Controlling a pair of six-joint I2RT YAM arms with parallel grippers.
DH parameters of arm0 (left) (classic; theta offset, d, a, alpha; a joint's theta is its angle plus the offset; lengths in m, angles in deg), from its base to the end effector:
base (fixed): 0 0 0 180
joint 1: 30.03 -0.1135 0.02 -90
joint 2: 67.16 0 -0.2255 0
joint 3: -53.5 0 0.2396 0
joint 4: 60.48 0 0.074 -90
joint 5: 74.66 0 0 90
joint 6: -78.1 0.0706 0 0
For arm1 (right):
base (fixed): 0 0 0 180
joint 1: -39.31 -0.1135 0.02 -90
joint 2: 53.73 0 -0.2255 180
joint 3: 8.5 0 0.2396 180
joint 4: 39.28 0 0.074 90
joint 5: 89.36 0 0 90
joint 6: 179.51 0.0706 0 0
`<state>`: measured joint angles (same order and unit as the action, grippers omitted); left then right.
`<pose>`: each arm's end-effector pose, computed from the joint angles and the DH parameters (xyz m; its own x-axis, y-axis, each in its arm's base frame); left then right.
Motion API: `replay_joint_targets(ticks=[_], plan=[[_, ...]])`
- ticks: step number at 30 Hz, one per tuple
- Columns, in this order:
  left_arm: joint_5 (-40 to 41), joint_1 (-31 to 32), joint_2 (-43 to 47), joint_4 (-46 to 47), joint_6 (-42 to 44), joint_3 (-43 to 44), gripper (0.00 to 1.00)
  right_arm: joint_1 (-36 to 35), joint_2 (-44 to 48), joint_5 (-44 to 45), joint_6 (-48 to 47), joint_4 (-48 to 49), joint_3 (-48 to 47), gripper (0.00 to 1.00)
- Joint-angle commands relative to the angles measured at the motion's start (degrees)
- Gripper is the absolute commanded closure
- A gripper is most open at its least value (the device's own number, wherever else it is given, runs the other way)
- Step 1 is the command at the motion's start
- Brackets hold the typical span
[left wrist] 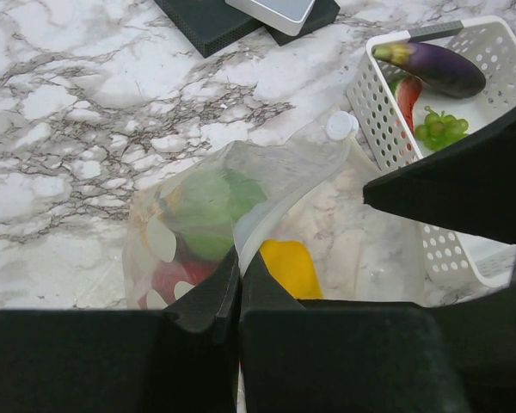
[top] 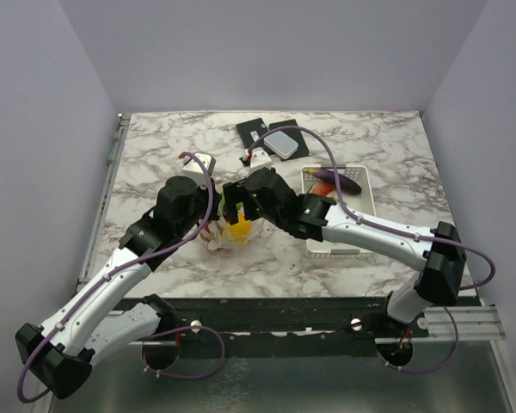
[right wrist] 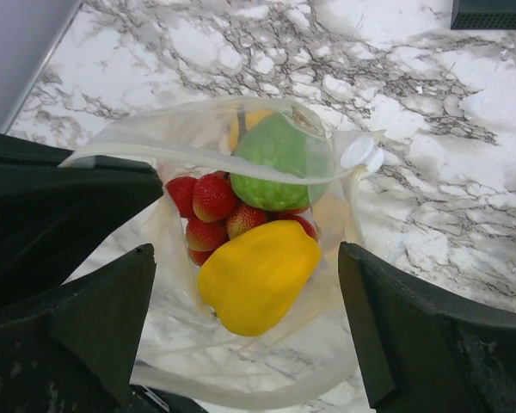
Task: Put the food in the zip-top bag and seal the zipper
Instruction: Place the fake fruit in the zipper food storage bag, then pick up the fake vegetable from the bin.
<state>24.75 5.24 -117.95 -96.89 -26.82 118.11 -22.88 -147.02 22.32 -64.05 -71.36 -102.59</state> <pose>0.2048 -0.1307 0.2903 -0.4180 -0.0155 -0.9083 0.3506 0.9196 -0.1770 0.2059 0.3344 0.2695 -0.5087 -0.1082 -0.8541 -0.5050 0.8410 0.1942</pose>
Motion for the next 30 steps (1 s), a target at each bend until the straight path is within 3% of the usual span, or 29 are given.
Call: replay_joint_targets(ticks=[1, 8, 22, 30], plan=[[-1.0, 0.0, -0.2, 1.4, 0.3, -0.6, 1.0, -0.4, 5.7, -2.0, 0.1, 0.3, 1.9, 0.08], [-1.0, 0.0, -0.3, 1.5, 0.3, -0.6, 1.0, -0.3, 13.1, 0.0, -0.4, -1.6, 6.6, 0.09], [-0.6, 0.0, -0.8, 1.3, 0.3, -0.6, 1.0, 0.0, 24.6, 18.0, -1.5, -12.6, 11.5, 0.1], [-0.7, 0.0, -0.9, 1.4, 0.3, -0.6, 1.0, 5.4, 28.0, 19.9, 0.9, -18.2, 15.4, 0.1]])
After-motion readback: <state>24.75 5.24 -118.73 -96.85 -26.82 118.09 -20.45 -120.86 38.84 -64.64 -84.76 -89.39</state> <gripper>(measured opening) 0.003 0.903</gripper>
